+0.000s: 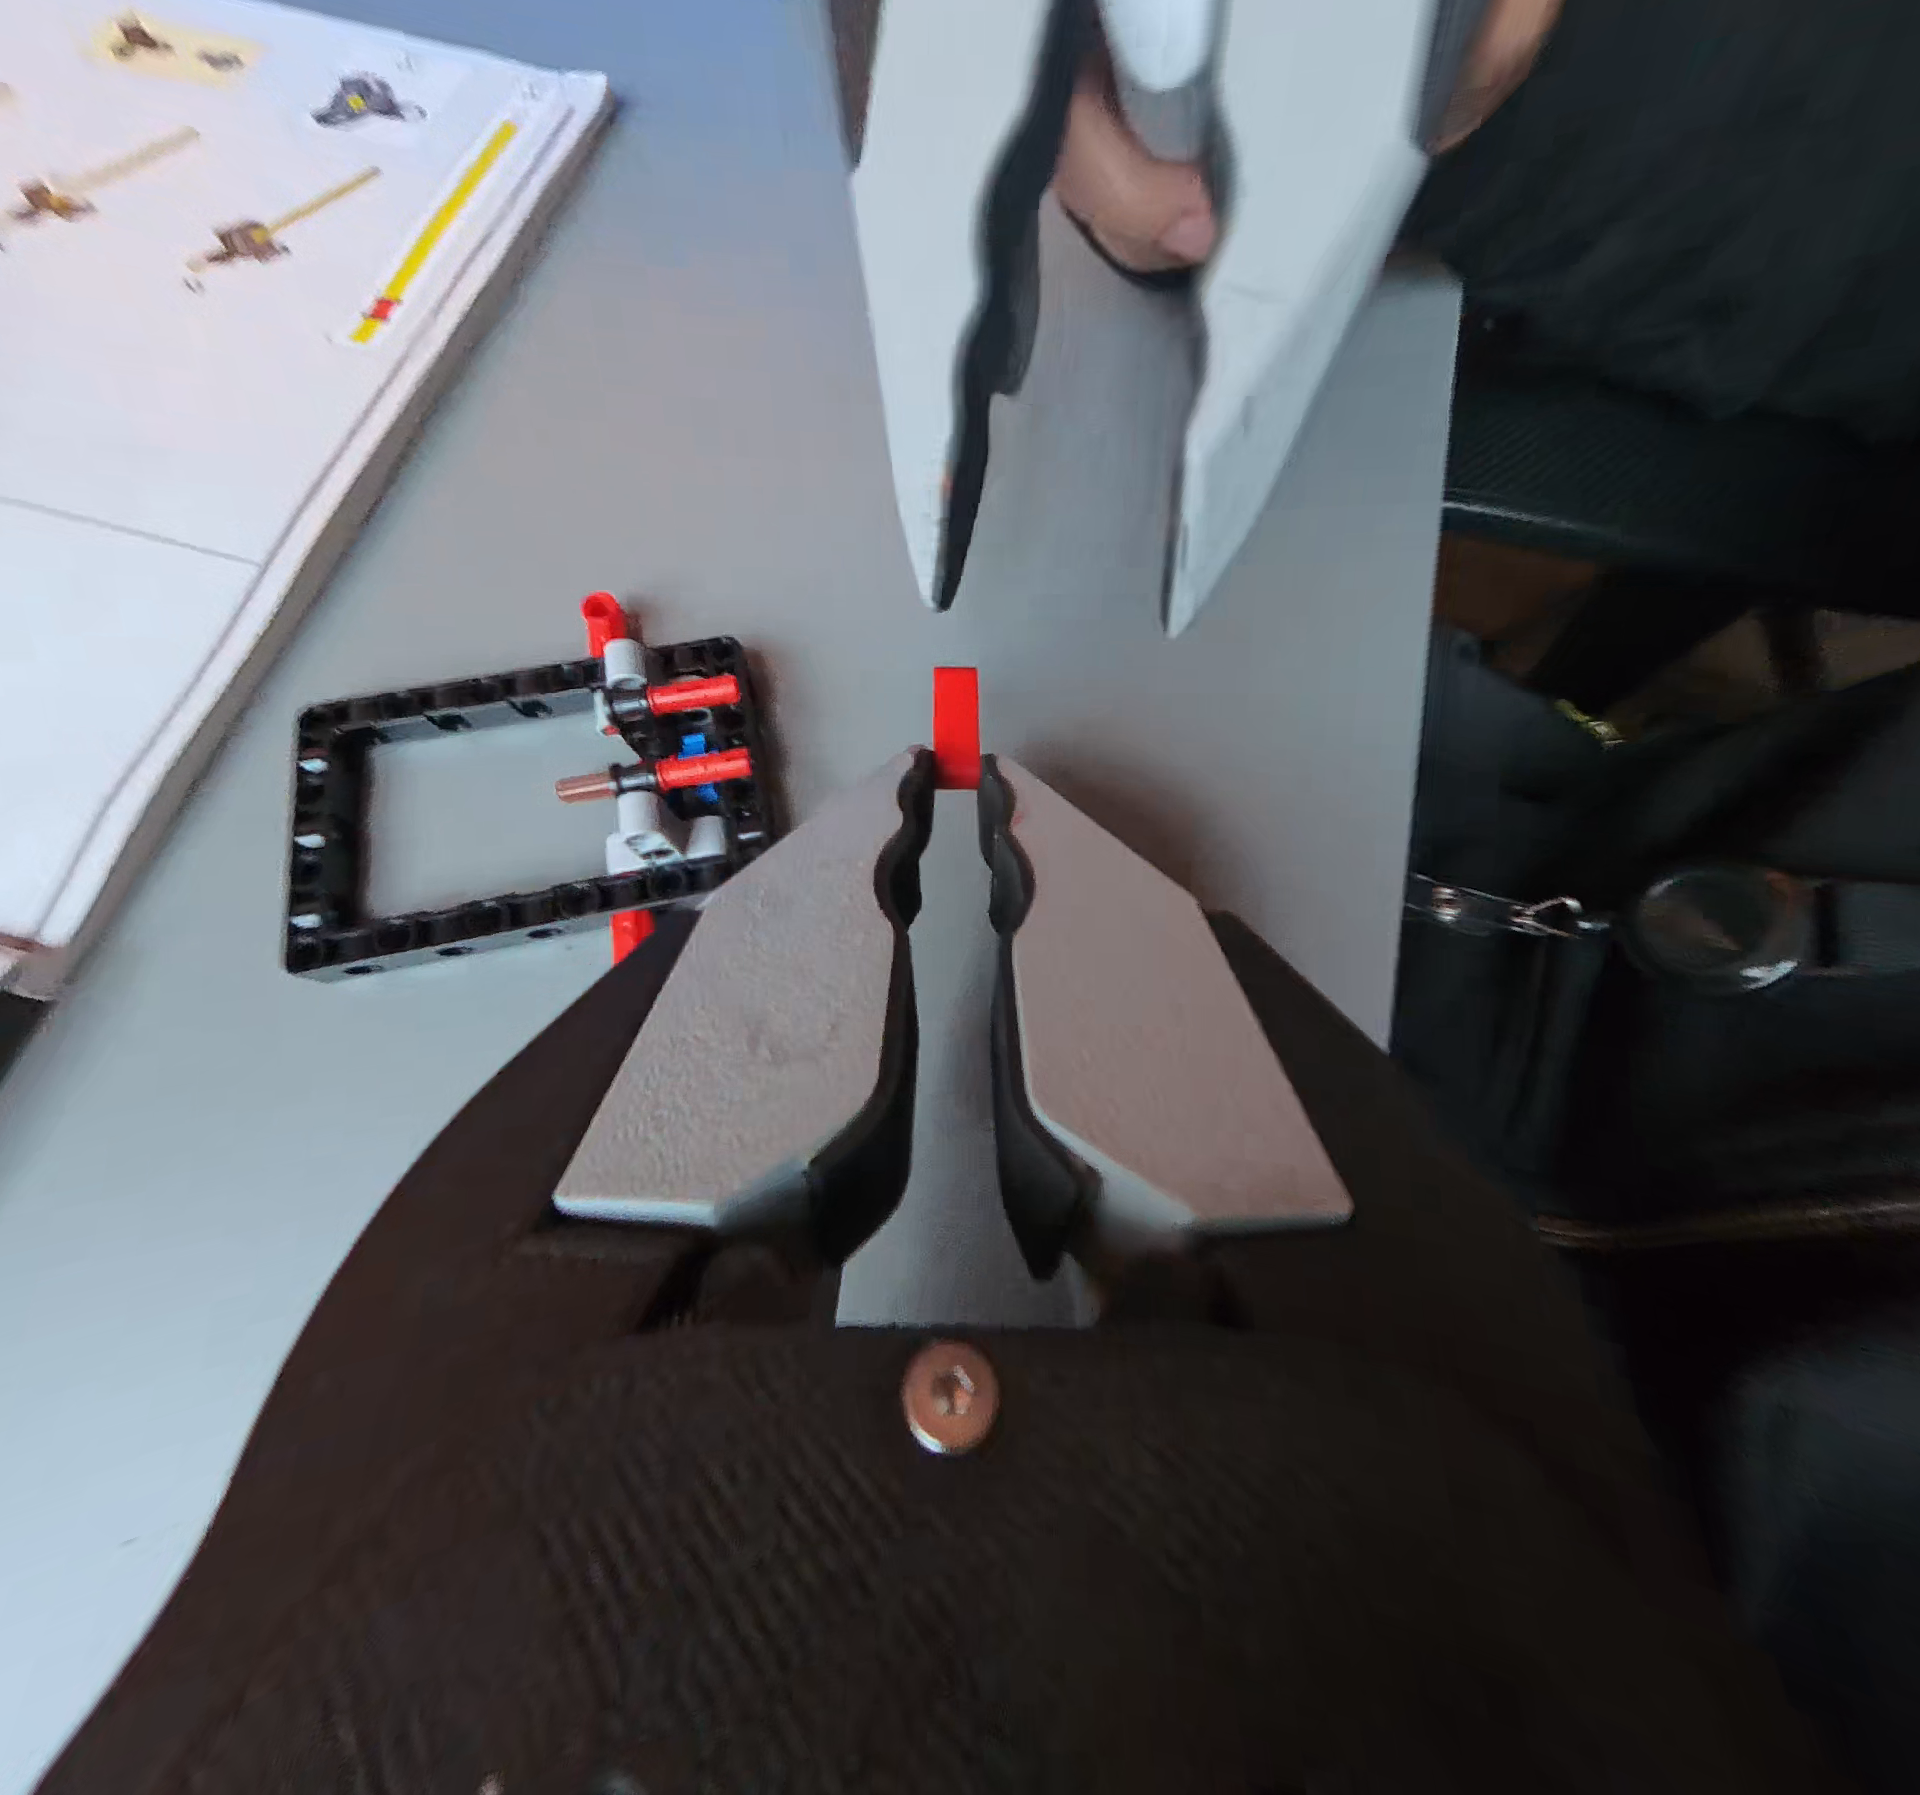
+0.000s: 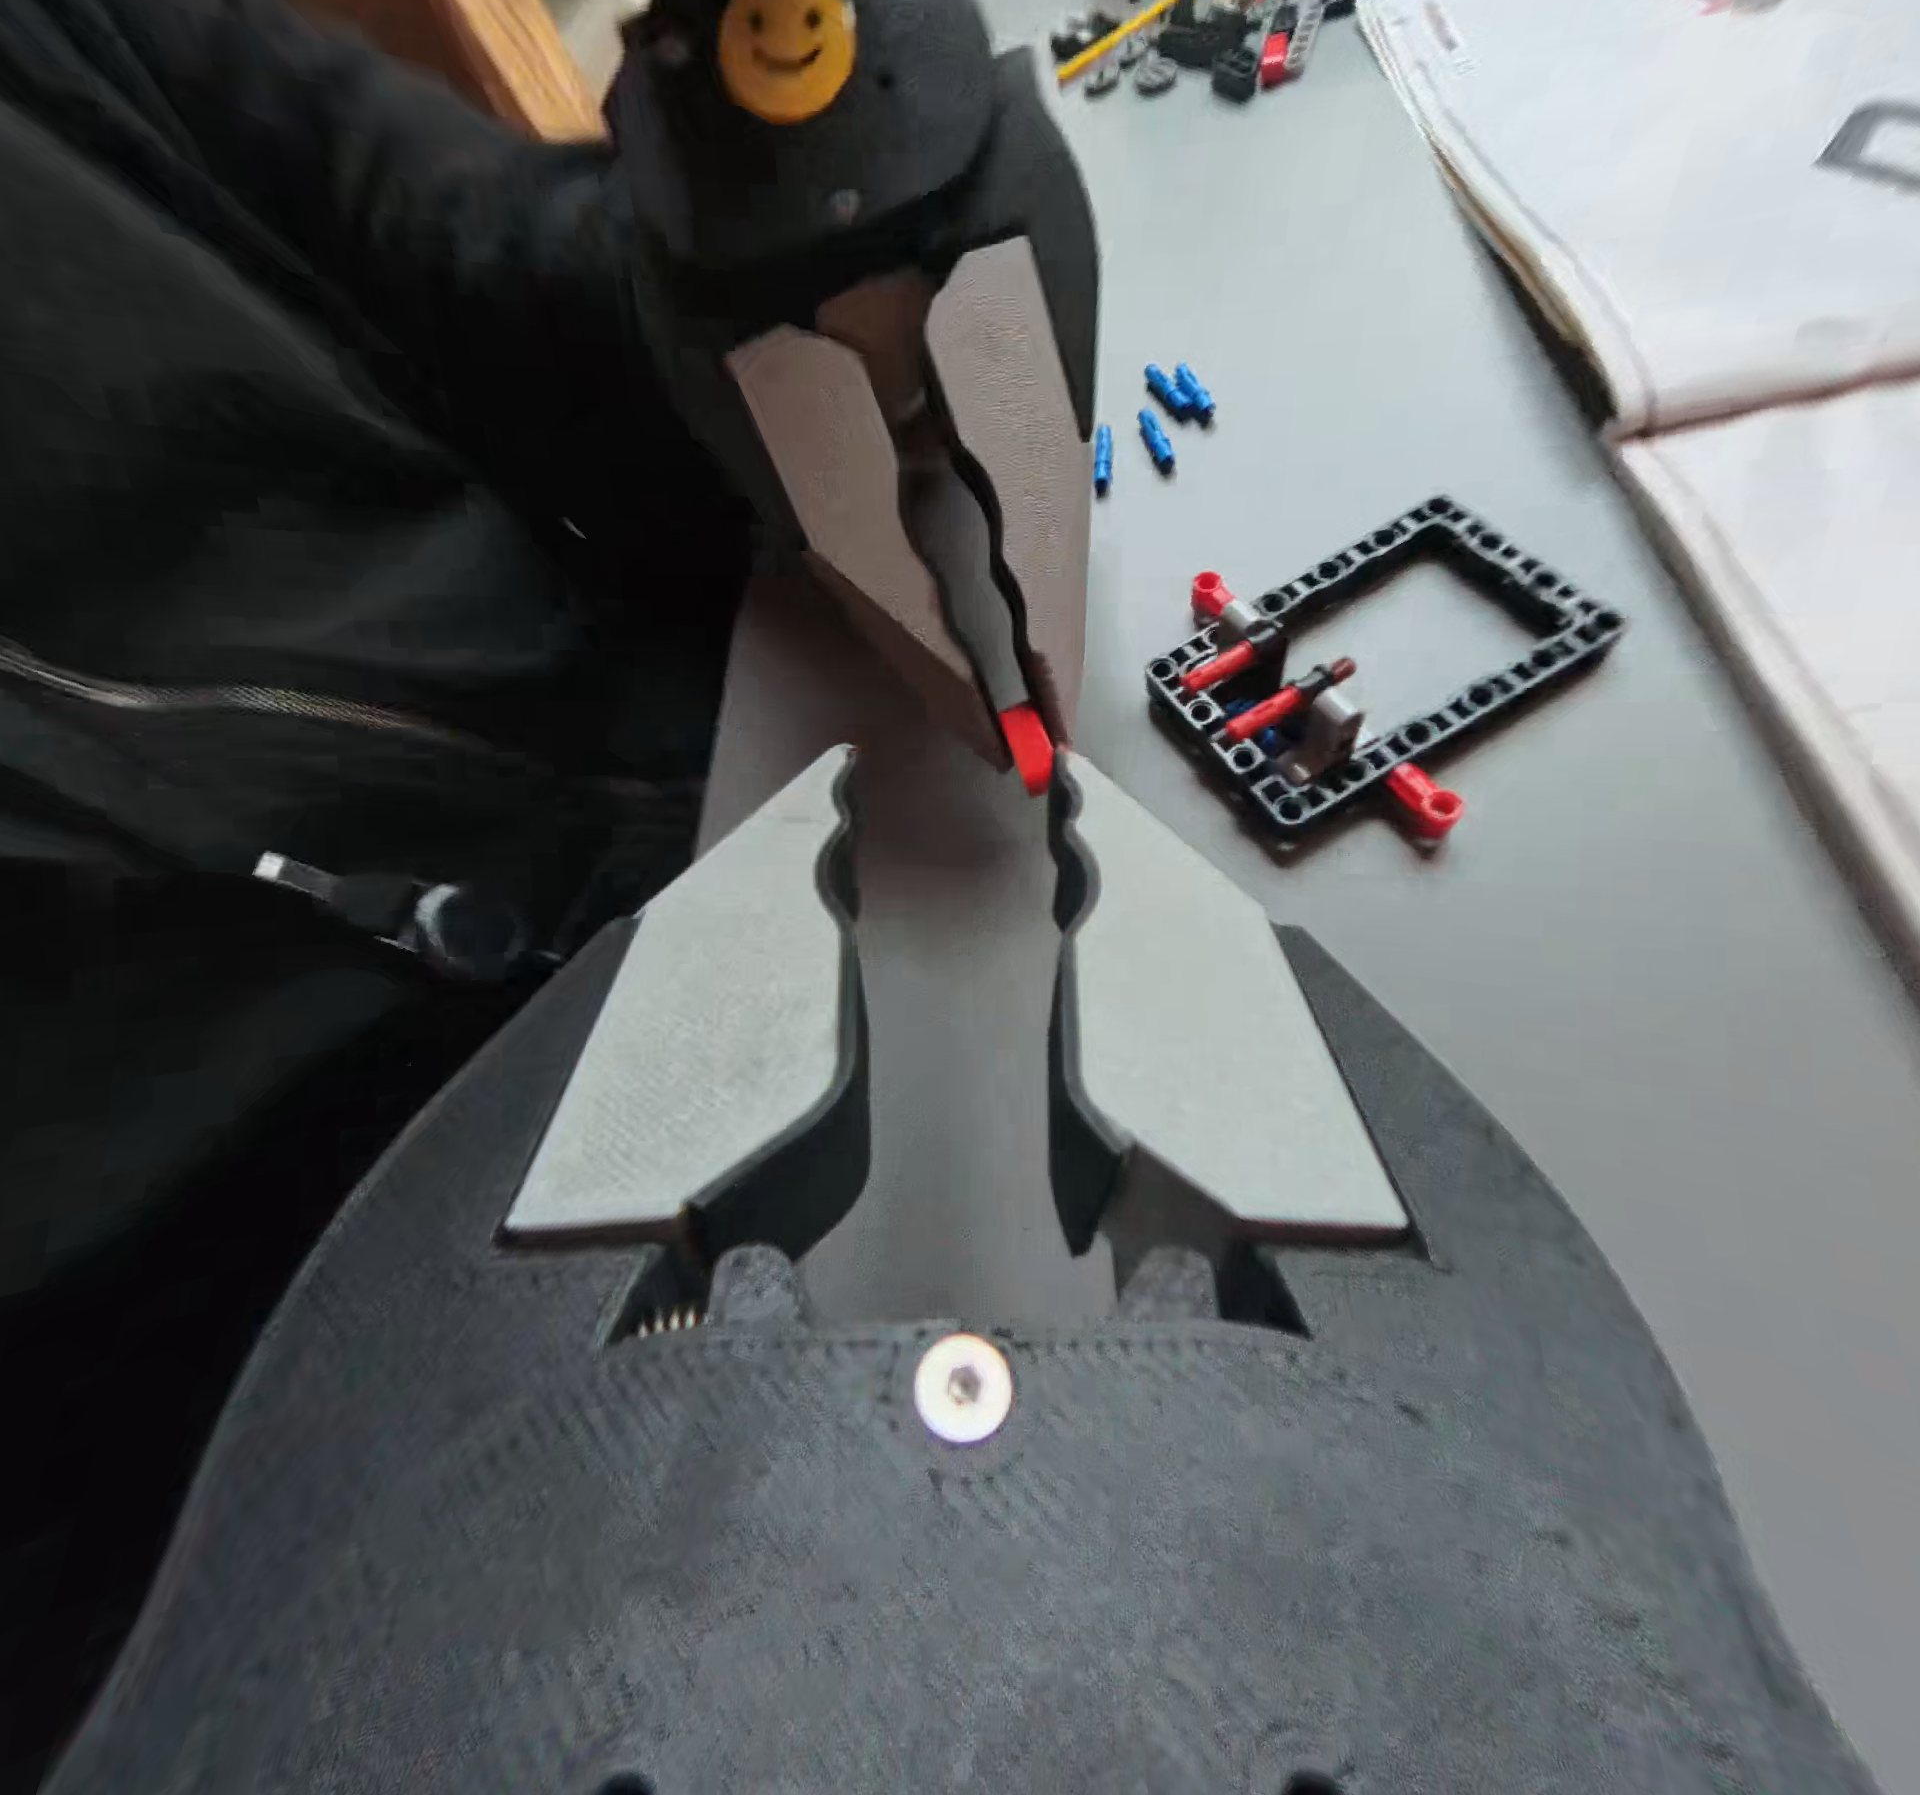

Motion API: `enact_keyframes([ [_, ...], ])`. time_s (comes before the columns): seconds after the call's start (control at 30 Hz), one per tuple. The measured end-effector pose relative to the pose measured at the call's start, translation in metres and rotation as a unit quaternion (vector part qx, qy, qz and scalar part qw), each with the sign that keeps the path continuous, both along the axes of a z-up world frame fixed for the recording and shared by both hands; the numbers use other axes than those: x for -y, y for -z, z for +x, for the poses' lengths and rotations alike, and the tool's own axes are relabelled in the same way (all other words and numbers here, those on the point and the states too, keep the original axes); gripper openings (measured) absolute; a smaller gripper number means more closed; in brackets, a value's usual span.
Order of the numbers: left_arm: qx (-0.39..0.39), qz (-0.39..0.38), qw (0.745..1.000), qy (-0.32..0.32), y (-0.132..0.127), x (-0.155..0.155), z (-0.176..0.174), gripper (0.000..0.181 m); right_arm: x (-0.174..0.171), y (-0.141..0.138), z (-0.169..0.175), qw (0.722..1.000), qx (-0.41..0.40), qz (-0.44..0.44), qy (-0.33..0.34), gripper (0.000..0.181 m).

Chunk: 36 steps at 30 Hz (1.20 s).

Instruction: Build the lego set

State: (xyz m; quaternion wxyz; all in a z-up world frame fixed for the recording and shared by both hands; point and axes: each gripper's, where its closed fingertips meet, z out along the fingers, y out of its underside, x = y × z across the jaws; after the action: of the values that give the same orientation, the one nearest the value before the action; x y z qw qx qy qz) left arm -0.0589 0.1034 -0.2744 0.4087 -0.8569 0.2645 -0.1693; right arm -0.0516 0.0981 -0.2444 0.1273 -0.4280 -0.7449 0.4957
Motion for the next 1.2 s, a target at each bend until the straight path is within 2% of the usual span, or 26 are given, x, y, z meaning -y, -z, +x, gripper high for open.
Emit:
enact_keyframes([
  [0.07, 0.029, -0.036, 0.999, -0.006, 0.002, 0.002, -0.001, 0.006, 0.001, 0.004, -0.005, 0.989, -0.051, 0.139, 0.017, 0.031],
  [0.1, 0.044, -0.051, 0.998, -0.006, 0.002, 0.002, 0.000, 0.006, -0.002, 0.007, -0.008, 0.974, -0.073, 0.212, 0.032, 0.028],
  [0.23, 0.084, -0.089, 0.992, -0.013, 0.000, 0.002, -0.001, 0.006, -0.010, 0.015, -0.015, 0.883, -0.146, 0.441, 0.064, 0.012],
  [0.27, 0.090, -0.093, 0.991, -0.015, 0.000, 0.001, 0.000, 0.006, -0.011, 0.013, -0.017, 0.861, -0.168, 0.475, 0.073, 0.010],
  [0.33, 0.095, -0.101, 0.990, -0.015, 0.000, 0.001, 0.001, 0.006, -0.008, 0.010, -0.017, 0.834, -0.196, 0.510, 0.076, 0.006],
  [0.43, 0.091, -0.102, 0.990, -0.019, 0.002, 0.000, 0.002, 0.006, -0.008, 0.015, -0.017, 0.811, -0.198, 0.547, 0.068, 0.007],
  [0.5, 0.094, -0.099, 0.990, -0.019, 0.002, -0.001, 0.003, 0.006, -0.006, 0.018, -0.016, 0.805, -0.199, 0.556, 0.056, 0.004],
  [0.6, 0.071, -0.081, 0.994, -0.006, 0.003, -0.001, 0.004, 0.006, -0.005, 0.019, -0.014, 0.819, -0.192, 0.539, 0.047, 0.004],
  [0.73, 0.000, -0.032, 0.999, 0.018, 0.001, 0.000, 0.006, 0.006, -0.002, 0.019, -0.010, 0.896, -0.138, 0.420, 0.037, 0.004],
  [0.83, -0.070, -0.005, 0.997, 0.026, 0.002, -0.001, 0.005, 0.006, 0.001, 0.022, -0.007, 0.928, -0.094, 0.359, 0.012, 0.012],
  [0.9, -0.094, 0.005, 0.995, 0.036, 0.003, -0.001, 0.007, 0.006, -0.001, 0.021, -0.008, 0.931, -0.084, 0.356, 0.002, 0.003],
  [1.0, -0.117, 0.011, 0.992, 0.050, 0.004, 0.001, 0.008, 0.006, -0.001, 0.021, -0.009, 0.930, -0.063, 0.361, -0.014, 0.013],
  [1.07, -0.125, 0.011, 0.991, 0.048, 0.005, 0.000, 0.006, 0.006, 0.001, 0.024, -0.008, 0.927, -0.052, 0.371, -0.031, 0.004],
  [1.2, -0.110, -0.003, 0.993, 0.034, 0.007, -0.001, 0.004, 0.006, -0.001, 0.026, -0.010, 0.925, -0.039, 0.378, -0.031, 0.004],
])
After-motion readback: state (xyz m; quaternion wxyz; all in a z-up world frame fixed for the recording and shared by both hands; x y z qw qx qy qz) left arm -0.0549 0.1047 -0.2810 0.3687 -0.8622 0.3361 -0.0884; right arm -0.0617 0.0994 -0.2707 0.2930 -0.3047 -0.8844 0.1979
